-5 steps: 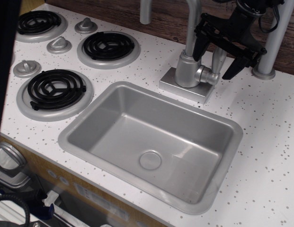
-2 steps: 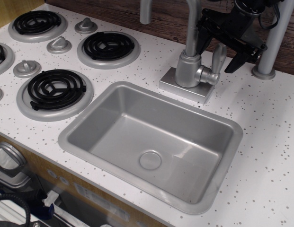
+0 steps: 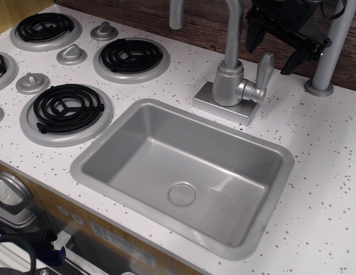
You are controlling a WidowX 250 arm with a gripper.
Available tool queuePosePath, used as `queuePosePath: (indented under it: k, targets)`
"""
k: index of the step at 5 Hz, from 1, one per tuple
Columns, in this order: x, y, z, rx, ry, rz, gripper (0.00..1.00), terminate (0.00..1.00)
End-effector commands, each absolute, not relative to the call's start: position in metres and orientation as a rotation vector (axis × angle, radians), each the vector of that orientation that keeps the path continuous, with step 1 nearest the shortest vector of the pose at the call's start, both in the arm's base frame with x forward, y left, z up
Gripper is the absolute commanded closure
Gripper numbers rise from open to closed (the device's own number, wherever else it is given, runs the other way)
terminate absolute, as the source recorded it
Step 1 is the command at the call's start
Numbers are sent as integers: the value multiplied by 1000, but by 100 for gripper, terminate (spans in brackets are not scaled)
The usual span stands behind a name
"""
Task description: Lever vertical to front
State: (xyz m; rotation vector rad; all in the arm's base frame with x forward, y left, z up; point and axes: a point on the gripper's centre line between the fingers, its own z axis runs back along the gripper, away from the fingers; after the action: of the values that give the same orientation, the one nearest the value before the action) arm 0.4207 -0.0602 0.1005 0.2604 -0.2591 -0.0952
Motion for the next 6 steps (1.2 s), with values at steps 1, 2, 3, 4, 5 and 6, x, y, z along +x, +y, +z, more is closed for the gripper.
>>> queuePosePath:
  k: [1, 2, 3, 4, 5, 6]
  targets:
    - [432, -56, 112, 219, -312, -85, 0, 0]
    - [433, -55, 106, 187, -286, -62, 100, 0]
    - [425, -57, 105, 183, -279, -27, 100, 0]
    - [407, -62, 105, 162, -219, 45, 100, 0]
    - [397, -66, 107, 165, -153, 104, 100, 0]
    - [391, -67, 105, 138, -114, 139, 100, 0]
